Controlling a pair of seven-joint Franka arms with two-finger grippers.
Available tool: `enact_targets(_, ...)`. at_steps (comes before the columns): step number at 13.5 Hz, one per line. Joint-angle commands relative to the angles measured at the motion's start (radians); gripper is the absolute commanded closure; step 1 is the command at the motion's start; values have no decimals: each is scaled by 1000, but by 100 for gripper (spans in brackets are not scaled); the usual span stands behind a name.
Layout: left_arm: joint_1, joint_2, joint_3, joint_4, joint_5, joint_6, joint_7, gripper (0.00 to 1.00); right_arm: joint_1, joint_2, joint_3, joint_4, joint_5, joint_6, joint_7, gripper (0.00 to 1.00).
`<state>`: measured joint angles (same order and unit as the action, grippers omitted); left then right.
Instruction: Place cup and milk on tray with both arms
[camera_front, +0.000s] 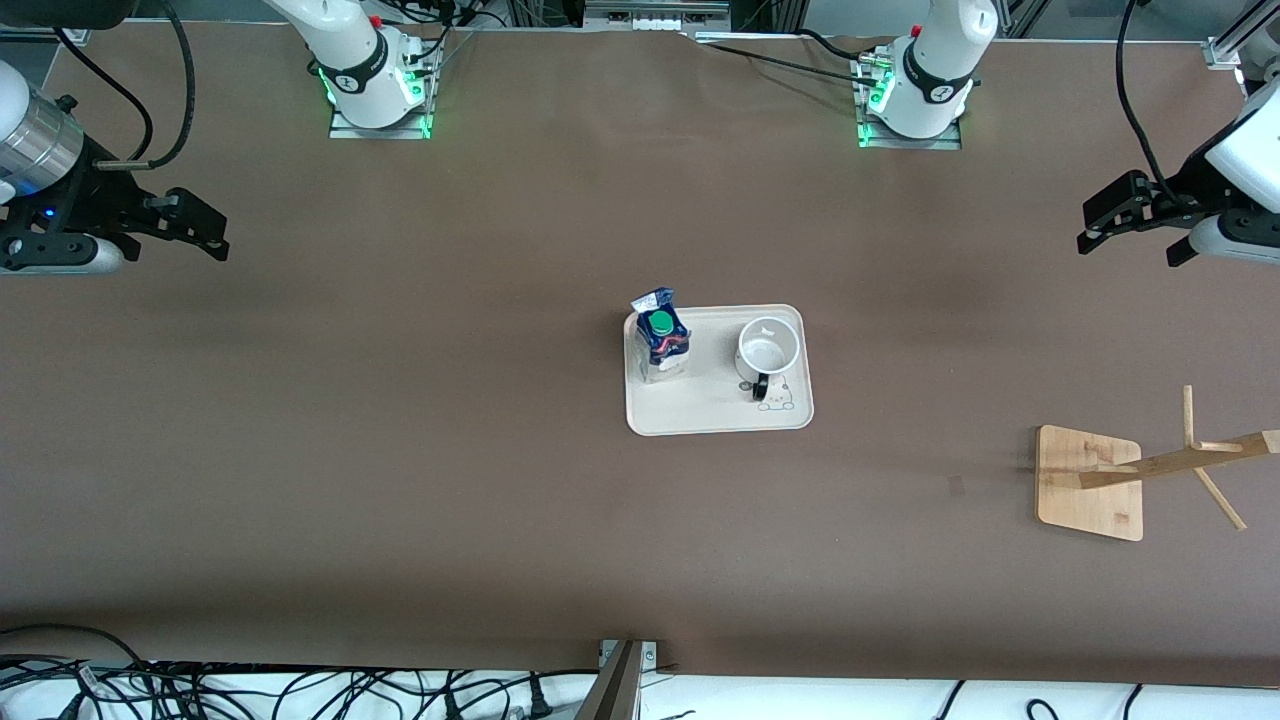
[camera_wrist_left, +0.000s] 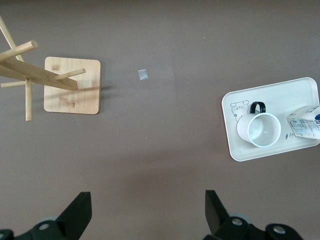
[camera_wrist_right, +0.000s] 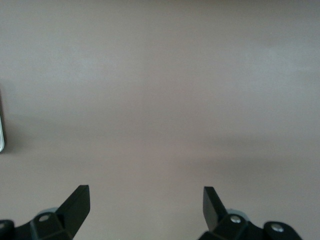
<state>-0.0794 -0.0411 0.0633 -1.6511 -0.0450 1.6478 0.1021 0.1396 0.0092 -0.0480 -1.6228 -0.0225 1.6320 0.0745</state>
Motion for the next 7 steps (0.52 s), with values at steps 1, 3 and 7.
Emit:
enact_targets(1,-3,-8,-8,-4,28,-6,-16,0,-18,9,11,23,-2,-3,-7,0)
enact_targets(3,4,-3,-22,-1,28,-3,-18,0,-17,11,11,23,-1,15,-9,0)
enact_targets(7,78,-5,-95,-4,27,-5,-18,0,-18,18,11,23,3,29,-12,0)
